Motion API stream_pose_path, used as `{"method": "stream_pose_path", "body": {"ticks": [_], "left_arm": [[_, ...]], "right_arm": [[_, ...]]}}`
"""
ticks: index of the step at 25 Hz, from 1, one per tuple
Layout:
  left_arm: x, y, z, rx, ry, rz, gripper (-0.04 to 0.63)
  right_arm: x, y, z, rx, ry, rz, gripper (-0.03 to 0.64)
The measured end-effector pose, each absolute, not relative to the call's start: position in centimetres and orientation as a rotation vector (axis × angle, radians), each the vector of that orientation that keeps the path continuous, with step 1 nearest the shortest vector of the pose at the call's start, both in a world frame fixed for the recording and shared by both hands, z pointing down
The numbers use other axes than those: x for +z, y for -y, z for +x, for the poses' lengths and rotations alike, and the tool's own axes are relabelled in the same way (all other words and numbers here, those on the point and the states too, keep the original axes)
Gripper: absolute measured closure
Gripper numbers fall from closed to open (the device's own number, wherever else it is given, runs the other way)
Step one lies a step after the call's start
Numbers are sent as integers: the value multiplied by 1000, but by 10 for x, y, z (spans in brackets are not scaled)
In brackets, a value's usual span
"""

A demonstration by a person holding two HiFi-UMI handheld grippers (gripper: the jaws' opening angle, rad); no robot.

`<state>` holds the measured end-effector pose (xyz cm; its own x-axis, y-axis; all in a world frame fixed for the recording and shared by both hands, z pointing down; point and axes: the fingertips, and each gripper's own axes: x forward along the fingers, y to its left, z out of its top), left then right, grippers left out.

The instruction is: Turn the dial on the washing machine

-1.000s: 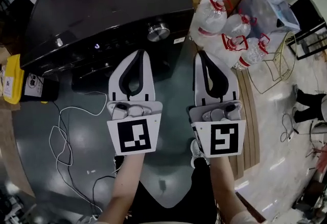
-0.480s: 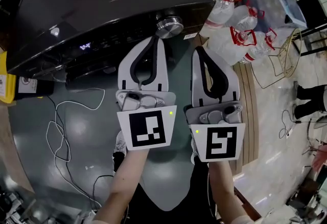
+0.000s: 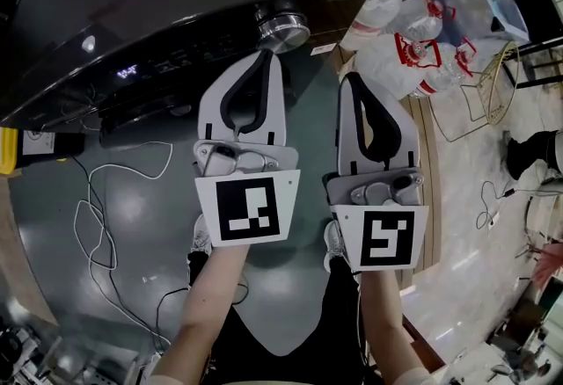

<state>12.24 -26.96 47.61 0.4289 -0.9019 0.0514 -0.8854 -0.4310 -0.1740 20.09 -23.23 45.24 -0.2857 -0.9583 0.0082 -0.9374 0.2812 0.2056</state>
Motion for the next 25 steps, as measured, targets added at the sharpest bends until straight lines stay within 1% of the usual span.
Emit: {"method": "stream_pose_path", "body": {"ticks": [6,15,25], "left_arm": [[474,274,125,-276,-1587,-2486,597],[478,273,123,-367,-1614,-2343,597],[481,275,123,-341,-1897,-2198,597]], "right_arm": [[451,231,208,-311,2401,1791,614],[455,226,226,-288,2372,1839,614],[456,225,245,-285,2476,1717,614]]}}
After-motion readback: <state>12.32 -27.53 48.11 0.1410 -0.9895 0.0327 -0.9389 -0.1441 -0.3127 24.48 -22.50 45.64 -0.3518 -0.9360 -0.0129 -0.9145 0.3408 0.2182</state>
